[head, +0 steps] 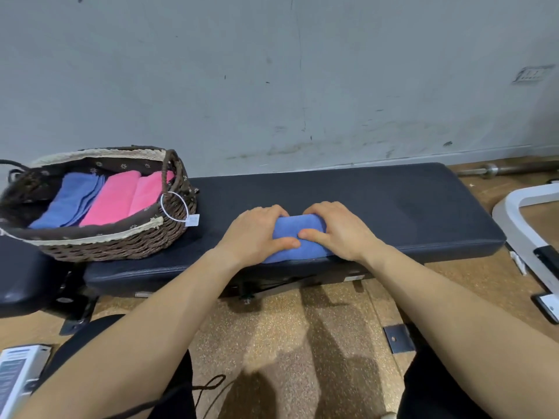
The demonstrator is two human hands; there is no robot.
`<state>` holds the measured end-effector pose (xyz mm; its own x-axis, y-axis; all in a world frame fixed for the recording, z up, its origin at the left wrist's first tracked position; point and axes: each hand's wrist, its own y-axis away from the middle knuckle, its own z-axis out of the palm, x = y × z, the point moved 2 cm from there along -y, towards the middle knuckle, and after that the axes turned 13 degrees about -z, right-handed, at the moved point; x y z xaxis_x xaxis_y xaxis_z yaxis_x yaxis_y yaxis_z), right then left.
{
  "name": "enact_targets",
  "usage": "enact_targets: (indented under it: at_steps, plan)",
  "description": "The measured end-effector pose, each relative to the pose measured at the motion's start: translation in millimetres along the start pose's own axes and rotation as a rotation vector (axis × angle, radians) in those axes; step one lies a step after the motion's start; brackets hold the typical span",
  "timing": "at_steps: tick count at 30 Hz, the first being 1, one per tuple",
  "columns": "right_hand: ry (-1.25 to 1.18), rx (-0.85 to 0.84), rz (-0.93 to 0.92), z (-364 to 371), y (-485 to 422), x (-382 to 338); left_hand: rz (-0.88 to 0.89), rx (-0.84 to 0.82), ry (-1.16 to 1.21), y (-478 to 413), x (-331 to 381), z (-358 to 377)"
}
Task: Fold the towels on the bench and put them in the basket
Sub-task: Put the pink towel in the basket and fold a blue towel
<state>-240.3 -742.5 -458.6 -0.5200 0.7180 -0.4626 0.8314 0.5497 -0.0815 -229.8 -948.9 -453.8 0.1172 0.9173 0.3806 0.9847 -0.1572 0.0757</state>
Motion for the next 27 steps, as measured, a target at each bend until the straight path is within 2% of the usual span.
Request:
enact_targets:
  at_steps: [4,9,12,18,24,27]
  plan:
    - [-0.212,0.007,0.068,-18.6,14.9,-10.5,-0.099,-0.041,0.087,20.4,7.5,-14.6]
    - [-0.346,-0.056,0.066,-22.4,19.1,-46.8,-0.172,-0.052,0.158,51.4,-1.8,-42.5]
    - [-0.436,-0.014,0.066,-41.2,10.0,-81.3,-0.210,0.015,0.223,71.9,-14.4,-73.6]
    - [-0.768,0.067,0.036,-68.5,-34.5,-158.0,-0.345,0.238,0.446,110.8,-61.7,-151.0]
    - [-0.597,0.121,-0.087,-73.7,-118.8,-249.6,-0.478,0.428,0.613,137.4,-113.8,-208.1]
    - [-0.460,0.166,-0.163,-60.3,-167.8,-281.8,-0.520,0.379,0.721,141.3,-147.1,-227.6]
